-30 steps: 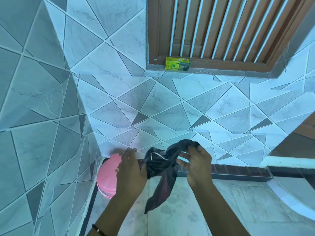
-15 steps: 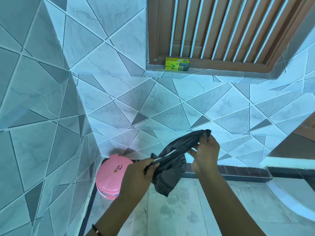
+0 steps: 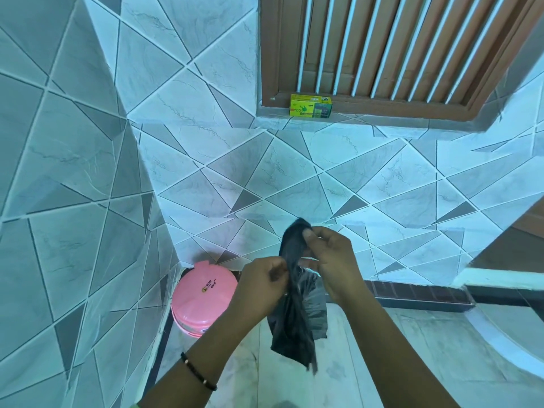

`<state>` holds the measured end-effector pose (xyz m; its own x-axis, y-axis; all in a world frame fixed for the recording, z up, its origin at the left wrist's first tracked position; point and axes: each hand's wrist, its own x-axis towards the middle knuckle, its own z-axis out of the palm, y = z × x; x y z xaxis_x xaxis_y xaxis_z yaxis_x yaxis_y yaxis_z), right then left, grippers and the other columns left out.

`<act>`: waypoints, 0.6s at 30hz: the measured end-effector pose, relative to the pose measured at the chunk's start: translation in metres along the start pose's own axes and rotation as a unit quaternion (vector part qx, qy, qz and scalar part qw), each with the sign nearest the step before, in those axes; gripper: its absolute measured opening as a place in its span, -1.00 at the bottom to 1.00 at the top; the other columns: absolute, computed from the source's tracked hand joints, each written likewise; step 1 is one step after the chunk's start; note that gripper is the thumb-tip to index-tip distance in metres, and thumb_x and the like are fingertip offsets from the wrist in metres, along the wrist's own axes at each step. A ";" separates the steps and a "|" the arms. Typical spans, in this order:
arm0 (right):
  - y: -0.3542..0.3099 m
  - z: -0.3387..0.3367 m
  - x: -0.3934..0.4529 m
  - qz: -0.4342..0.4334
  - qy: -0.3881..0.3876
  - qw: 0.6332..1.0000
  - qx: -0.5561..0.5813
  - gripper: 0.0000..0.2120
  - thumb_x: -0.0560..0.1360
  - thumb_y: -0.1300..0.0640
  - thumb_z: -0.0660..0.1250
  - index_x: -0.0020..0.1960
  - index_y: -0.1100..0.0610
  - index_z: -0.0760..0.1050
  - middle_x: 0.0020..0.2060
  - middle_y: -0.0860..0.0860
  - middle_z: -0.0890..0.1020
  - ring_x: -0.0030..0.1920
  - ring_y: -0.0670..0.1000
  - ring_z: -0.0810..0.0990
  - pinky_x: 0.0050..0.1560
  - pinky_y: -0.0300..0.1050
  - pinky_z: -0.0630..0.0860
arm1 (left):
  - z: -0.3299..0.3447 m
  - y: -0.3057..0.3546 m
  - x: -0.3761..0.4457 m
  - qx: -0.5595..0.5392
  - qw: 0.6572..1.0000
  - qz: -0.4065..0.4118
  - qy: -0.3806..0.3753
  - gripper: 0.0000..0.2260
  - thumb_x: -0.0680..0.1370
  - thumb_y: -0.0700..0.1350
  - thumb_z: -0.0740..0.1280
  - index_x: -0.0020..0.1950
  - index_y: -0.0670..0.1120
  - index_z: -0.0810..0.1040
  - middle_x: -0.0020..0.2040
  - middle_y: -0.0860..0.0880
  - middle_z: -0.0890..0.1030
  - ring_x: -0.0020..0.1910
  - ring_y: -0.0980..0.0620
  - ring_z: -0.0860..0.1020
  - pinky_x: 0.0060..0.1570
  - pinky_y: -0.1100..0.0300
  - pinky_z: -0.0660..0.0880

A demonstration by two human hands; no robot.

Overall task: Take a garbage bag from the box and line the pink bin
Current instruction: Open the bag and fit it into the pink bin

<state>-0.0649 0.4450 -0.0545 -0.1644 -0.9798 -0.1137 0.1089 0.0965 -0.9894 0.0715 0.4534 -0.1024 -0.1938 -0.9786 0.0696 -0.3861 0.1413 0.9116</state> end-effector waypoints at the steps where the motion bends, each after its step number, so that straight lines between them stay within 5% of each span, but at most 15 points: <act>1: 0.001 -0.002 -0.002 -0.003 -0.011 1.000 0.009 -0.92 0.52 0.27 0.29 -0.13 0.27 0.52 -0.36 0.11 0.60 -0.41 -0.02 0.59 -0.38 -0.23 0.56 | 0.000 -0.002 0.000 -0.028 0.999 -0.025 0.012 -0.83 0.41 -0.05 0.27 -0.21 -0.10 0.60 -0.31 -0.12 0.66 -0.37 0.02 0.56 -0.22 -0.03 0.57; 3: 0.004 -0.003 -0.005 -0.010 -0.003 1.000 0.008 -0.93 0.51 0.31 0.30 -0.15 0.29 0.52 -0.42 0.09 0.62 -0.46 -0.04 0.60 -0.38 -0.22 0.58 | 0.002 0.002 -0.002 -0.079 0.994 -0.074 0.008 -0.78 0.42 0.00 0.26 -0.20 -0.14 0.57 -0.26 -0.22 0.64 -0.35 -0.02 0.52 -0.26 -0.07 0.53; 6: 0.007 -0.002 -0.004 -0.020 0.029 0.999 -0.002 -0.90 0.50 0.33 0.31 -0.20 0.26 0.52 -0.47 0.05 0.62 -0.49 -0.04 0.60 -0.42 -0.24 0.56 | 0.005 0.014 -0.006 -0.207 0.966 -0.150 -0.031 -0.68 0.52 0.08 0.21 -0.22 -0.15 0.55 -0.31 -0.20 0.56 -0.37 0.02 0.48 -0.35 0.20 0.41; 11: 0.006 -0.003 -0.003 0.005 -0.007 0.999 -0.032 -0.90 0.47 0.34 0.33 -0.20 0.22 0.55 -0.42 0.00 0.65 -0.43 -0.14 0.62 -0.44 -0.36 0.48 | 0.006 0.010 -0.008 -0.226 0.964 -0.130 -0.051 -0.53 0.38 0.10 0.46 0.17 -0.13 0.53 -0.03 -0.14 0.68 -0.13 -0.05 0.65 -0.23 0.17 0.51; 14: 0.010 -0.008 -0.005 0.000 -0.058 0.996 -0.062 -0.94 0.48 0.32 0.34 -0.13 0.24 0.59 -0.32 0.05 0.69 -0.34 -0.12 0.65 -0.30 -0.31 0.54 | 0.000 0.015 -0.007 -0.368 0.908 -0.188 -0.068 -0.66 0.51 0.09 0.29 0.08 -0.15 0.57 -0.15 -0.09 0.69 -0.22 0.01 0.65 -0.25 0.19 0.57; 18: 0.022 -0.008 -0.014 0.002 -0.175 0.976 -0.131 -0.82 0.51 0.17 0.33 0.03 0.22 0.64 -0.03 0.13 0.70 -0.05 -0.04 0.66 0.05 -0.15 0.58 | -0.006 0.011 -0.002 -0.502 0.830 -0.236 -0.053 -0.56 0.45 0.22 0.26 -0.05 -0.18 0.53 -0.13 -0.16 0.63 -0.09 -0.09 0.61 0.08 0.01 0.53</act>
<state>-0.0682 0.4619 -0.0757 0.1861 -0.9746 -0.1250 -0.1539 0.0967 -0.9833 0.0729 0.4559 -0.0906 -0.3332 -0.8630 -0.3797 0.4942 -0.5028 0.7092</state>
